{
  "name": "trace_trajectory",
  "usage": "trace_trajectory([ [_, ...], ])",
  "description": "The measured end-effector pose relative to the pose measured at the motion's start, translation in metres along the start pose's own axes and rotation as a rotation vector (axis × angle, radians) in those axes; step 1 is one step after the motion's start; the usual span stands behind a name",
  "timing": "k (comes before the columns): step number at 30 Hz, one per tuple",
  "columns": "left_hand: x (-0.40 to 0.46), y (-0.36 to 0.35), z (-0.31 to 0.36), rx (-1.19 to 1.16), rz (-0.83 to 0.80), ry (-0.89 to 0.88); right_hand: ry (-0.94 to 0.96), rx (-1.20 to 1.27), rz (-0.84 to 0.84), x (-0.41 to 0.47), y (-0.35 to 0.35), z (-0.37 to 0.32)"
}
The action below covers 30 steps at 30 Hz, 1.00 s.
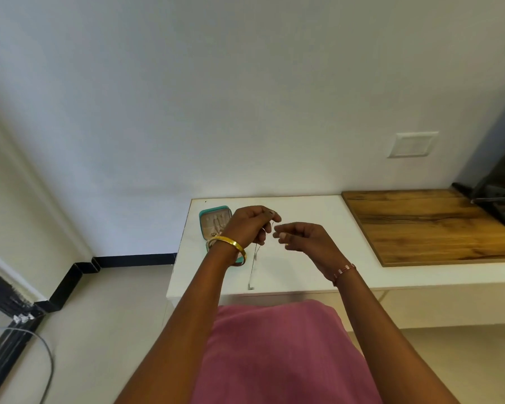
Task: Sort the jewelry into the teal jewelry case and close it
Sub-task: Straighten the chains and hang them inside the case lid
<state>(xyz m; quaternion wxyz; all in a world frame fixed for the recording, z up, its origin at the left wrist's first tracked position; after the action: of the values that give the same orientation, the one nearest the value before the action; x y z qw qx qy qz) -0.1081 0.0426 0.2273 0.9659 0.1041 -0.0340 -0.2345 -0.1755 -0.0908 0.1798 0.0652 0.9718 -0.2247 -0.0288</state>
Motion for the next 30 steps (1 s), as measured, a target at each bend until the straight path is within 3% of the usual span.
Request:
trace_trajectory([
  [4, -0.004, -0.005, -0.001, 0.025, -0.015, -0.009, 0.043, 0.055, -0.050, -0.002, -0.009, -0.015],
  [13, -0.004, 0.010, -0.006, 0.128, 0.143, -0.055, 0.058, 0.141, -0.046, -0.011, -0.010, -0.032],
  [20, -0.005, 0.007, -0.011, 0.049, 0.164, -0.056, 0.005, 0.470, 0.036, -0.009, 0.000, -0.050],
  [30, -0.005, 0.003, -0.019, -0.033, 0.337, -0.117, 0.030, 0.538, -0.036, -0.009, 0.003, -0.057],
])
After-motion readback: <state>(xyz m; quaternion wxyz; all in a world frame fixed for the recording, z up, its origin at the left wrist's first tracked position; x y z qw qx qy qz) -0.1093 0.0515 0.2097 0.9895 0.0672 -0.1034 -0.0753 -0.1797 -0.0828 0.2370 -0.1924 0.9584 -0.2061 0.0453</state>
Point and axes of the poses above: each hand's wrist, its own x-axis towards the middle knuckle, its own y-axis out of the back of the hand, z = x × y, the point moved 2 cm from there along x, towards the middle knuckle, and after that the axes turned 9 degrees about z, right-handed, at the moved point
